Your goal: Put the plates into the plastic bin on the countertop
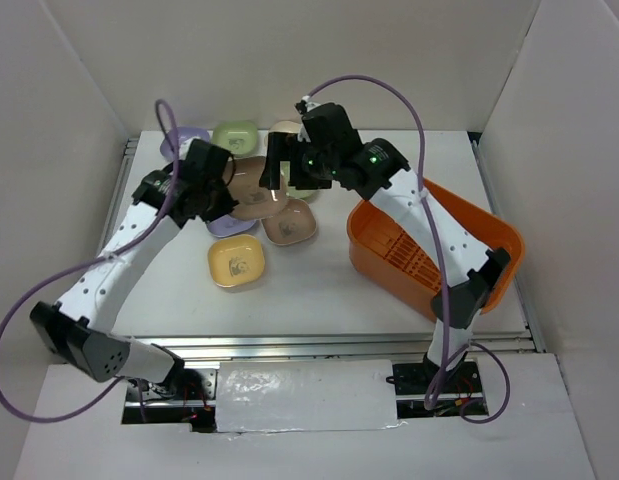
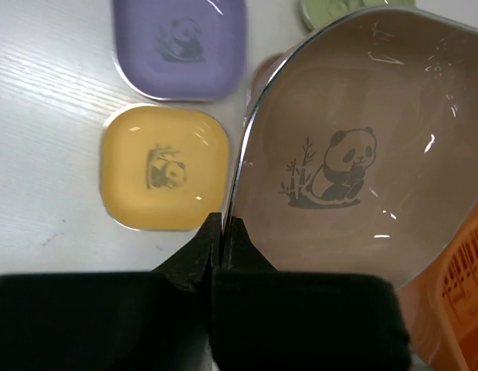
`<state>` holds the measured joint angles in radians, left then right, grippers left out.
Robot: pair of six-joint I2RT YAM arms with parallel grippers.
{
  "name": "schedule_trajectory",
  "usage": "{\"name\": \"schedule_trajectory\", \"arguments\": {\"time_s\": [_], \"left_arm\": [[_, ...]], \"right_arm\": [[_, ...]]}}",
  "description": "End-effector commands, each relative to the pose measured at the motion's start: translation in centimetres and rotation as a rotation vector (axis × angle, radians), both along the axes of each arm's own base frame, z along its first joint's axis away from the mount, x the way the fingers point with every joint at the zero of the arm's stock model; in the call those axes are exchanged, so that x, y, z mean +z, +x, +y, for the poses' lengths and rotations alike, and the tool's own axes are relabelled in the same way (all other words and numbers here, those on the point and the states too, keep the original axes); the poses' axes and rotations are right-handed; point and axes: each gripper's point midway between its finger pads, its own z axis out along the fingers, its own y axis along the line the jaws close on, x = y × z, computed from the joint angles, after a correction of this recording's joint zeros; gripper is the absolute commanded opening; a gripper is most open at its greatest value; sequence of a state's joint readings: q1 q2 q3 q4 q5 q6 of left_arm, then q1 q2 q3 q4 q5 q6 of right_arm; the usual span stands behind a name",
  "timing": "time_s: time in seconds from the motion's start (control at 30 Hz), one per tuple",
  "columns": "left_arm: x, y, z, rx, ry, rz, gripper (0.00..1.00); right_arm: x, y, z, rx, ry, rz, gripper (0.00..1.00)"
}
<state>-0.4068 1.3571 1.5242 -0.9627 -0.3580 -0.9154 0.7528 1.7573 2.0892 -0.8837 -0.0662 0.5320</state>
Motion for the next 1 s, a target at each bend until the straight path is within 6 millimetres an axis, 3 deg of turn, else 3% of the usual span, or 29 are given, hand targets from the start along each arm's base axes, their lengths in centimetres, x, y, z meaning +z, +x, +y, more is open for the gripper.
{"name": "schedule_trajectory", "arguments": {"time_s": [0.0, 0.03, 0.1, 0.23, 0.33, 0.47, 0.53, 0.63, 0.8, 0.97], "left_arm": [[3.6, 0.4, -4.1, -0.106, -0.019, -0.053, 0.0], [4.8, 0.2, -5.3, -0.134, -0.025, -0.07, 0.0], [4.8, 0.4, -6.4, -0.143, -0.014, -0.067, 0.0], [4.7, -0.4, -7.5, -0.134, -0.003, -0.063, 0.0], [4.0, -0.6, -7.4, -0.126, 0.017, -0.041, 0.0], [3.3, -0.6, -7.4, -0.125, 0.038, -0.017, 0.0], [3.3, -0.5, -7.4, -0.118, 0.042, -0.012, 0.0], [3.8, -0.3, -7.5, -0.118, 0.042, -0.024, 0.0], [4.5, 0.2, -8.1, -0.134, 0.03, -0.038, 0.0], [4.9, 0.2, -8.6, -0.162, 0.007, -0.049, 0.0]], "right_arm": [[-2.5, 2.1, -1.5, -0.134, -0.091, 0.005, 1.0], [-3.3, 2.3, -1.7, -0.145, -0.109, 0.015, 1.0], [-5.6, 3.3, -3.0, -0.239, -0.176, 0.036, 0.97], [-7.2, 4.1, -6.1, -0.375, -0.225, 0.033, 0.94], [-5.9, 4.1, -7.3, -0.386, -0.169, 0.006, 0.96], [-2.2, 3.3, -9.0, -0.387, -0.08, -0.033, 0.97], [-1.6, 3.3, -10.0, -0.403, -0.073, -0.046, 0.97], [-2.7, 3.4, -10.9, -0.41, -0.1, -0.016, 0.97], [-5.3, 3.1, -10.7, -0.377, -0.1, 0.037, 0.92], [-5.6, 3.1, -9.1, -0.307, -0.043, 0.055, 0.86]]}}
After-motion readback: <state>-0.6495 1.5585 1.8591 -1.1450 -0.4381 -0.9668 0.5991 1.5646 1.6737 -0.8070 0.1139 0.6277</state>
